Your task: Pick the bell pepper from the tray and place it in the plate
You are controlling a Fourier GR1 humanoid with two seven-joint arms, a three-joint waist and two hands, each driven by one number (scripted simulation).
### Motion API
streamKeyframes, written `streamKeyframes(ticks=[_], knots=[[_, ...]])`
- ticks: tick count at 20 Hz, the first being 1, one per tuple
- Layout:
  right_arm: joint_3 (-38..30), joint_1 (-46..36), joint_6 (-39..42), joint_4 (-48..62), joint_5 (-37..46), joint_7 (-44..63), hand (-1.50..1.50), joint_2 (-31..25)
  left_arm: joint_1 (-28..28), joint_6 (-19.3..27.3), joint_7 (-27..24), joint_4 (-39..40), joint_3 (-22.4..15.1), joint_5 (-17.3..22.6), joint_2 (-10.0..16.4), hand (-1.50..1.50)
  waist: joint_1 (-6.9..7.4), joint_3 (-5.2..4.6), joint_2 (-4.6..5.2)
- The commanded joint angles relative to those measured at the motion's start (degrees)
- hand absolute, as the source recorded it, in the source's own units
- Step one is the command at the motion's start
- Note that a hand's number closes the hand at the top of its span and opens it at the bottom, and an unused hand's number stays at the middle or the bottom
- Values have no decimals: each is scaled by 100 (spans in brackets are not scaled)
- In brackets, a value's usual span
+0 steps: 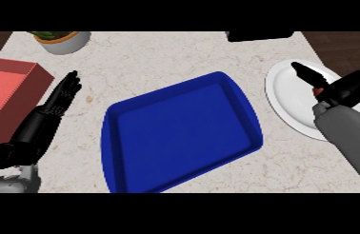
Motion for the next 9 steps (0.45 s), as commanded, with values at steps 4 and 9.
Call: streamKeyframes(ticks=[4,9], knots=[[-191,1435,-385,-1714,202,98,-150,-585,239,37,-95,-91,-49,-63,-97,0,-76,-14,1],[-380,2455,-390,-2988,506,66,-150,-703,64,15,-90,-164,-3,-94,-53,0,23,-14,60]])
